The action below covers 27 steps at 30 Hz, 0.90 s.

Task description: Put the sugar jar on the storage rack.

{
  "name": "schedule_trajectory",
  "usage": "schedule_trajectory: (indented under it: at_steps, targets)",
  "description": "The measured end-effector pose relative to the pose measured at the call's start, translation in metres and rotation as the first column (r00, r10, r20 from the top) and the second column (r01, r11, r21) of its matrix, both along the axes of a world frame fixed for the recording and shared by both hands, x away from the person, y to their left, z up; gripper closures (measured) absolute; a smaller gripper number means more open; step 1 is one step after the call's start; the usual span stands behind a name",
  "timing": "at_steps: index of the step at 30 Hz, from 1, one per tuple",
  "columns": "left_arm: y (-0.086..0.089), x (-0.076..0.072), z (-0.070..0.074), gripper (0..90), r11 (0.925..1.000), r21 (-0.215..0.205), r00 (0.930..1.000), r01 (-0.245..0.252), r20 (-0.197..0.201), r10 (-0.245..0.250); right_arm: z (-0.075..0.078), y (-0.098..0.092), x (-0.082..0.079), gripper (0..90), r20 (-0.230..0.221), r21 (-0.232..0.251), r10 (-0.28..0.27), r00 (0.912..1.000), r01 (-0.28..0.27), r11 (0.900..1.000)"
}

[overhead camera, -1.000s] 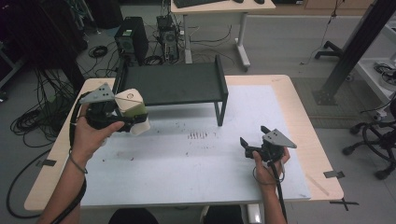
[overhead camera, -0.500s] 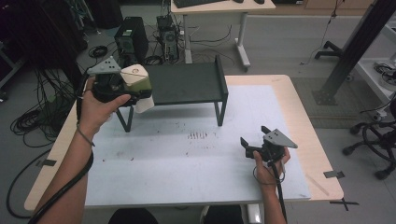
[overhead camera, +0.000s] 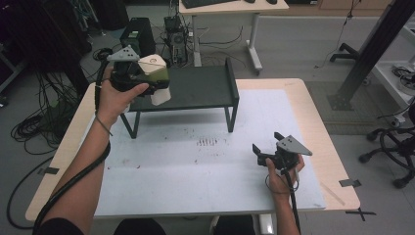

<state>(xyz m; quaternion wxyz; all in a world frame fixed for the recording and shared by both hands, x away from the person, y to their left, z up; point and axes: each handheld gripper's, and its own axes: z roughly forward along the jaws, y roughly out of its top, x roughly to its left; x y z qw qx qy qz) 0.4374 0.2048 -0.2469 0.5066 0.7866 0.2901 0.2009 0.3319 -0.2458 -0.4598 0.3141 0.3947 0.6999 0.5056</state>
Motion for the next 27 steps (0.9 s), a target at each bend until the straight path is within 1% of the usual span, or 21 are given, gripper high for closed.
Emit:
schedule_trajectory:
  at_steps: [2, 3, 4, 5, 6, 7, 8, 11, 12, 15, 18, 22, 24, 25, 27]
  targets:
    - [-0.002, 0.006, -0.004, 27.9, 0.9999, -0.009, 0.9999, -0.013, -0.01, 0.013, 0.0, 0.0, 0.0, 6.3, -0.001, -0.002, 0.001, 1.0, -0.001, 1.0]
    - [-0.002, 0.009, -0.006, 27.8, 0.9998, -0.007, 0.9998, -0.017, -0.015, 0.017, 0.0, 0.0, 0.0, 6.3, -0.002, -0.002, 0.001, 1.0, -0.001, 1.0]
    - [-0.002, 0.009, -0.006, 27.9, 0.9998, -0.007, 0.9998, -0.017, -0.015, 0.017, 0.0, 0.0, 0.0, 6.3, -0.002, -0.002, 0.001, 1.0, -0.001, 1.0]
    - [-0.003, 0.013, -0.01, 27.9, 0.9997, 0.004, 0.9995, -0.025, -0.018, 0.025, 0.0, 0.0, 0.0, 6.3, -0.002, -0.001, 0.001, 1.0, -0.001, 1.0]
    - [-0.003, 0.013, -0.01, 27.9, 0.9997, 0.004, 0.9995, -0.025, -0.018, 0.025, 0.0, 0.0, 0.0, 6.3, -0.002, -0.001, 0.001, 1.0, -0.001, 1.0]
    - [-0.004, 0.017, -0.013, 27.9, 0.9994, 0.011, 0.9992, -0.033, -0.022, 0.034, 0.0, 0.0, 0.0, 6.3, -0.003, -0.002, 0.003, 1.0, -0.003, 1.0]
    - [-0.004, 0.017, -0.013, 27.9, 0.9994, 0.011, 0.9992, -0.033, -0.022, 0.034, 0.0, 0.0, 0.0, 6.3, -0.003, -0.002, 0.003, 1.0, -0.003, 1.0]
    - [-0.003, 0.025, -0.017, 27.9, 0.9987, 0.006, 0.9981, -0.051, -0.033, 0.052, 0.0, 0.001, 0.001, 6.3, -0.004, -0.006, 0.007, 1.0, -0.007, 1.0]
    - [-0.003, 0.025, -0.017, 27.9, 0.9987, 0.006, 0.9981, -0.051, -0.033, 0.052, 0.0, 0.001, 0.001, 6.3, -0.004, -0.006, 0.007, 1.0, -0.007, 1.0]
    - [-0.005, 0.033, -0.021, 27.9, 0.9982, 0.019, 0.9976, -0.057, -0.039, 0.058, 0.0, 0.001, 0.001, 6.3, -0.004, -0.005, 0.007, 1.0, -0.007, 1.0]
    - [-0.006, 0.035, -0.023, 27.9, 0.9981, 0.018, 0.9974, -0.059, -0.041, 0.06, 0.0, 0.001, 0.001, 6.3, -0.004, -0.005, 0.006, 1.0, -0.006, 1.0]
    - [-0.007, 0.036, -0.028, 27.9, 0.997, 0.015, 0.9966, -0.076, -0.031, 0.077, 0.0, 0.001, 0.001, 6.3, -0.004, -0.006, 0.007, 1.0, -0.008, 1.0]
    - [-0.007, 0.038, -0.032, 27.9, 0.9958, 0.014, 0.9953, -0.091, -0.032, 0.091, -0.001, 0.001, 0.001, 6.3, -0.006, -0.005, 0.009, 0.9999, -0.009, 1.0]
    - [-0.007, 0.039, -0.036, 27.9, 0.995, 0.013, 0.9944, -0.099, -0.037, 0.099, -0.001, 0.001, 0.001, 6.3, -0.008, -0.004, 0.01, 0.9999, -0.01, 1.0]
    - [-0.007, 0.039, -0.037, 27.9, 0.9951, 0.014, 0.9944, -0.098, -0.04, 0.098, -0.001, 0.001, 0.001, 6.4, -0.009, -0.003, 0.01, 0.9999, -0.01, 1.0]
